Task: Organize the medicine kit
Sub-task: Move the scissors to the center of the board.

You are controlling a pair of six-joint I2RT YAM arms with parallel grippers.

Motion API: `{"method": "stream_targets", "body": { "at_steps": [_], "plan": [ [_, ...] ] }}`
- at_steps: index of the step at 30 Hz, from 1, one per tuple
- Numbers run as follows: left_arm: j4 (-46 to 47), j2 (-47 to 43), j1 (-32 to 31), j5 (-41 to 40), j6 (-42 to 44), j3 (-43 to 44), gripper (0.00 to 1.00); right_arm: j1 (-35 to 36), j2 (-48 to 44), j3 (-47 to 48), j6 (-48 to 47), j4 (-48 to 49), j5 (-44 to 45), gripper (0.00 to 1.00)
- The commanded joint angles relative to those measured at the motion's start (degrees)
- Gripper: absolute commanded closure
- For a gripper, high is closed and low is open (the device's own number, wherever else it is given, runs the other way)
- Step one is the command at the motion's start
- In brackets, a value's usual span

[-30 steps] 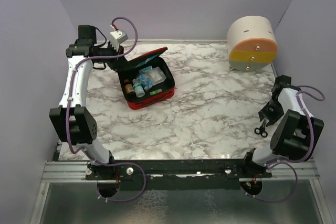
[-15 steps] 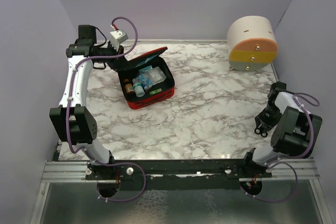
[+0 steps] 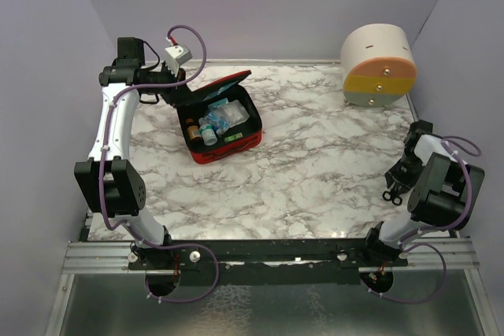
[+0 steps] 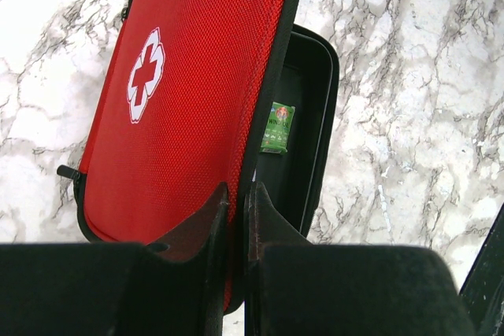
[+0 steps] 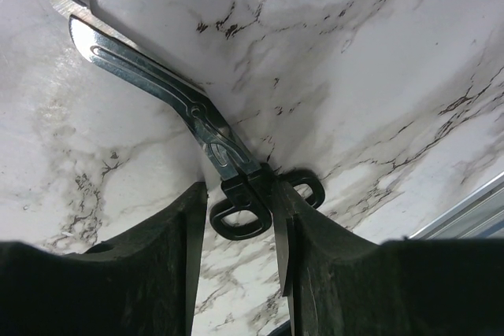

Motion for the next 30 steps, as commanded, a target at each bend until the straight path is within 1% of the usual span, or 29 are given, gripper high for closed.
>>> {"method": "stream_targets", "body": {
  "at_steps": [1, 3, 5, 6, 9, 10, 14, 16, 18, 24, 30],
  "plan": [
    [-0.60, 1.35, 0.54, -2.44, -0.76, 0.20, 1.00, -1.21, 2.43, 0.12, -0.42, 3.25, 0.91, 0.60],
    [-0.59, 1.34, 0.54, -2.57, -0.76, 0.53, 1.00, -1.22, 4.23, -0.24, -0.24, 2.93, 0.37, 0.60],
    [-0.52, 2.75, 0.54, -2.96, -0.72, 0.89, 1.00, -1.22, 5.14, -0.77, -0.14, 3.04, -0.26, 0.63],
    [-0.56, 2.86, 0.54, -3.10, -0.68, 1.02, 1.00, -1.24, 5.37, -1.01, -0.11, 3.25, -0.63, 0.65],
    [-0.65, 3.02, 0.54, -3.32, -0.67, 1.19, 1.00, -1.22, 5.86, -1.83, -0.22, 3.53, -1.63, 0.80],
    [-0.61, 2.98, 0.54, -3.33, -0.67, 1.19, 1.00, -1.22, 5.90, -2.28, -0.30, 3.53, -1.93, 0.83],
    [-0.61, 3.35, 0.52, -3.09, -0.91, 1.34, 1.00, -1.22, 5.45, -3.80, -0.22, 3.76, -3.22, 0.87],
    [-0.61, 3.57, 0.54, -3.06, -1.00, 1.45, 1.00, -1.22, 5.27, -3.85, -0.06, 3.85, -4.22, 0.95],
    [-0.66, 3.72, 0.54, -2.99, -1.00, 1.60, 1.00, -1.22, 5.37, -3.83, 0.04, 3.97, -5.24, 0.99],
    [-0.64, 3.86, 0.54, -2.99, -0.85, 1.89, 1.00, -0.23, 4.51, -4.34, 1.32, 4.44, -8.40, 0.99],
    [-0.67, 4.02, 0.53, -2.80, -0.84, 2.16, 1.00, 4.54, 5.03, -3.89, 4.08, 4.68, -10.21, 0.99]
  ]
}}
